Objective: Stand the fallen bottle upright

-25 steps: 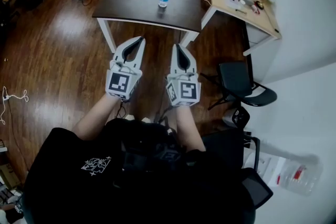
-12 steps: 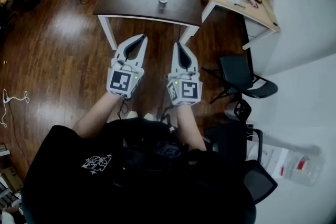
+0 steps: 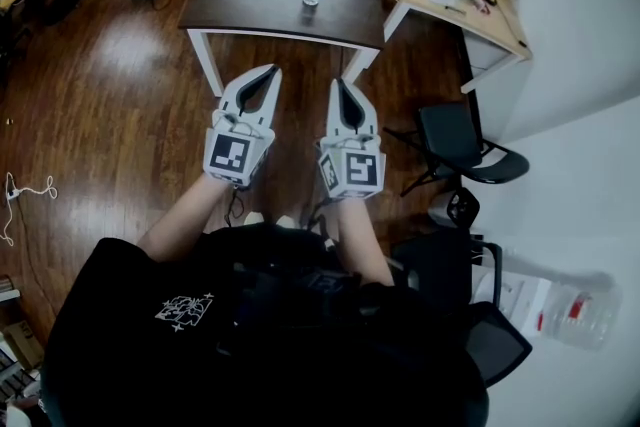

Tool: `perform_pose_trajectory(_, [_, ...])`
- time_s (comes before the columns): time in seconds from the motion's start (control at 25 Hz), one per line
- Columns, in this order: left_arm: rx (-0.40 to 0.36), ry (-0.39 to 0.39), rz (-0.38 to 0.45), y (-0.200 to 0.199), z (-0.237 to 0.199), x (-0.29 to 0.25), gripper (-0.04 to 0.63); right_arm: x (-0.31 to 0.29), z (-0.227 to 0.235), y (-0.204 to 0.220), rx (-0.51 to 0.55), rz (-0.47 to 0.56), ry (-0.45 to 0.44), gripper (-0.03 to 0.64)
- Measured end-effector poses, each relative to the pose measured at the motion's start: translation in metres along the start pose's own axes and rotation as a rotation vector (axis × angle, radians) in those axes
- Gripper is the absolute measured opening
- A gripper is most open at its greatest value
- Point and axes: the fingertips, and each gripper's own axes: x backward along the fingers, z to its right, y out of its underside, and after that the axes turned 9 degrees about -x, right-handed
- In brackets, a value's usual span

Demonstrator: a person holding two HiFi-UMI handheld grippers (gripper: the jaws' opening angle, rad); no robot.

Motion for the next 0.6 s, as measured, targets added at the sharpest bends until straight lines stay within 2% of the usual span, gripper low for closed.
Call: perform_pose_trajectory(0.6, [0.008,0.01,0.012,-0.0005,-0.0007,-0.0015,-0.003,-0.0021,-0.0025,-0.0034,0.014,0.015,0.007,0.02])
